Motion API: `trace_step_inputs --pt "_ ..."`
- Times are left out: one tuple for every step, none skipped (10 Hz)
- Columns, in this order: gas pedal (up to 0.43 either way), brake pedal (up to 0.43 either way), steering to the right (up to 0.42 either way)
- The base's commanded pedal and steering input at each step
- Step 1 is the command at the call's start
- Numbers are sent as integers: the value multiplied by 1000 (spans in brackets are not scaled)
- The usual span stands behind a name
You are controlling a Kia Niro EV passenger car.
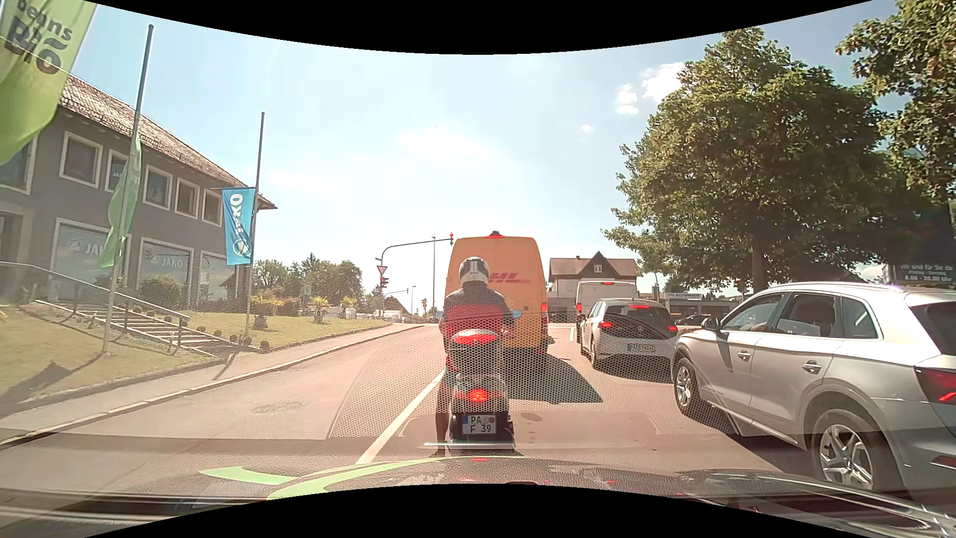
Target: Follow the waypoints while adhering to traffic rules and regulations
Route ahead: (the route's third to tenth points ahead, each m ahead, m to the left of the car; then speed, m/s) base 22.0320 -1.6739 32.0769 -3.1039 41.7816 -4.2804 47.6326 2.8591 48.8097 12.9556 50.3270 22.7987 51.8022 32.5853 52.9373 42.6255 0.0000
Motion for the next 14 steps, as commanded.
trace_step_inputs --pt "0 250 19" --pt "0 250 19" --pt "0 250 19" --pt "0 250 19" --pt "0 250 19" --pt "0 250 19" --pt "0 250 19" --pt "0 250 19" --pt "0 250 19" --pt "0 250 19" --pt "0 250 19" --pt "0 250 19" --pt "0 250 19" --pt "0 250 19"
